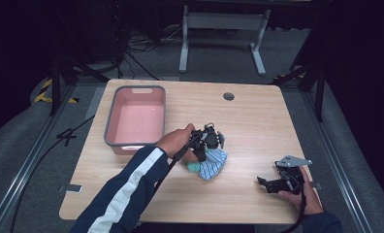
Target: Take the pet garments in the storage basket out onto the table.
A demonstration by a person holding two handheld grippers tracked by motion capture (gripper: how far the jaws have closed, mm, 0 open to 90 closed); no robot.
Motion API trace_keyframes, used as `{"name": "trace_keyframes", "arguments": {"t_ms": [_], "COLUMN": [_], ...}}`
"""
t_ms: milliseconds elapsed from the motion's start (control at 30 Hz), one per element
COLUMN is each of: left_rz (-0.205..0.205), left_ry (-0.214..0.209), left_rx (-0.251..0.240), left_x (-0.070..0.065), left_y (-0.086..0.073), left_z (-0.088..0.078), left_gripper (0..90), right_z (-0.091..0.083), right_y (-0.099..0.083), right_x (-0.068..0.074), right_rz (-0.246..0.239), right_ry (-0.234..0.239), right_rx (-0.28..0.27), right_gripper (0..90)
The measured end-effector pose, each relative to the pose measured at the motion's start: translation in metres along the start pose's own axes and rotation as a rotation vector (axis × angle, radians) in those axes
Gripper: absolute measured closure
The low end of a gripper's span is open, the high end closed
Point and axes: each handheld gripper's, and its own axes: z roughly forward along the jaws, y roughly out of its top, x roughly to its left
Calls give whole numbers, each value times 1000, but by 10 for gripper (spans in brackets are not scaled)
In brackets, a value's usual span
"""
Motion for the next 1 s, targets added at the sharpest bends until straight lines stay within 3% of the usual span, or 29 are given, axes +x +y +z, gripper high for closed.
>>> {"name": "trace_keyframes", "arguments": {"t_ms": [267,500,700,1000], "left_rz": [-3,-4,-35,-40], "left_ry": [16,28,43,65], "left_rx": [-1,-10,-46,-73], "left_x": [-2,-3,-3,-6], "left_y": [-1,-4,-10,-30], "left_z": [1,-4,-12,-25], "left_gripper": [609,454,338,318], "right_z": [0,0,0,0], "right_y": [0,0,0,0], "right_x": [0,0,0,0], "right_rz": [1,1,0,0], "right_ry": [0,0,0,0], "right_rx": [0,0,0,0], "right_gripper": [11,12,12,12]}}
